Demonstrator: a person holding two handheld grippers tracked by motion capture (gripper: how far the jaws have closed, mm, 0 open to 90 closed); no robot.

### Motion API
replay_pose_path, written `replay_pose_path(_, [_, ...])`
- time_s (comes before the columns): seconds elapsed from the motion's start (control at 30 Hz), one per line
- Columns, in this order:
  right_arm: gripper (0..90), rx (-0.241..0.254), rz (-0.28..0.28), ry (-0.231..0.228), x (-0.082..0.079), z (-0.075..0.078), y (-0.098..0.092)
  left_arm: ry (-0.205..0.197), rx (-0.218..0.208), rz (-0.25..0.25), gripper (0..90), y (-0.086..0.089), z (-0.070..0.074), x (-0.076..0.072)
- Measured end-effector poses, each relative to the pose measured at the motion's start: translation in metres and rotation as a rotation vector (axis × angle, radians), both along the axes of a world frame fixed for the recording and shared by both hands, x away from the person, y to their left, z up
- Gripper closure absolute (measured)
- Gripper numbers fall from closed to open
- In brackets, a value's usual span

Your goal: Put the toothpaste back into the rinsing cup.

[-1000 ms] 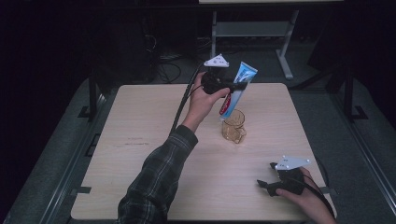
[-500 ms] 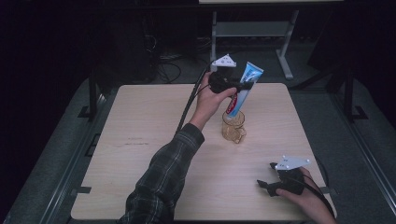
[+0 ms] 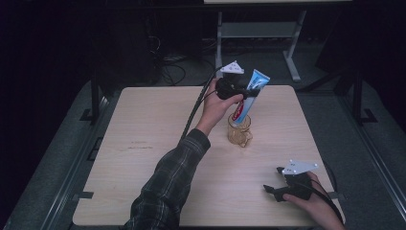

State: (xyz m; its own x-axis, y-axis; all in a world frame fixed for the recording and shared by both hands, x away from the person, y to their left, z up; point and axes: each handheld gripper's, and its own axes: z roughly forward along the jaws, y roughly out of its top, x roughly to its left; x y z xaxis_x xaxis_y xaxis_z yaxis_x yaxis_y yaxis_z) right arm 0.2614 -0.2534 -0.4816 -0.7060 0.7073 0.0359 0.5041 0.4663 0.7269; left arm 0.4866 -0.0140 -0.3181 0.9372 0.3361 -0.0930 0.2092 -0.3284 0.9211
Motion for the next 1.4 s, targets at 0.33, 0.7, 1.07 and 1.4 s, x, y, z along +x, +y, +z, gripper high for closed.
replay_pose_path(0.33, [13.8, 0.003, -0.002, -0.001, 0.000, 0.000, 0.000, 0.012, 0.009, 0.002, 71.5, 0.002, -0.011, 0.000])
replay_pose_path(0.7, [13.9, 0.003, -0.002, -0.001, 0.000, 0.000, 0.000, 0.021, 0.029, 0.001, 71.4, 0.001, -0.025, -0.001])
replay_pose_path(1.07, [13.9, 0.002, -0.002, -0.001, 0.000, 0.000, 0.000, 0.025, 0.039, 0.003, 71.3, 0.003, -0.038, -0.003])
replay_pose_path(1.4, [13.9, 0.003, 0.001, -0.003, 0.000, 0.000, 0.000, 0.034, 0.052, 0.003, 71.0, 0.003, -0.049, -0.006])
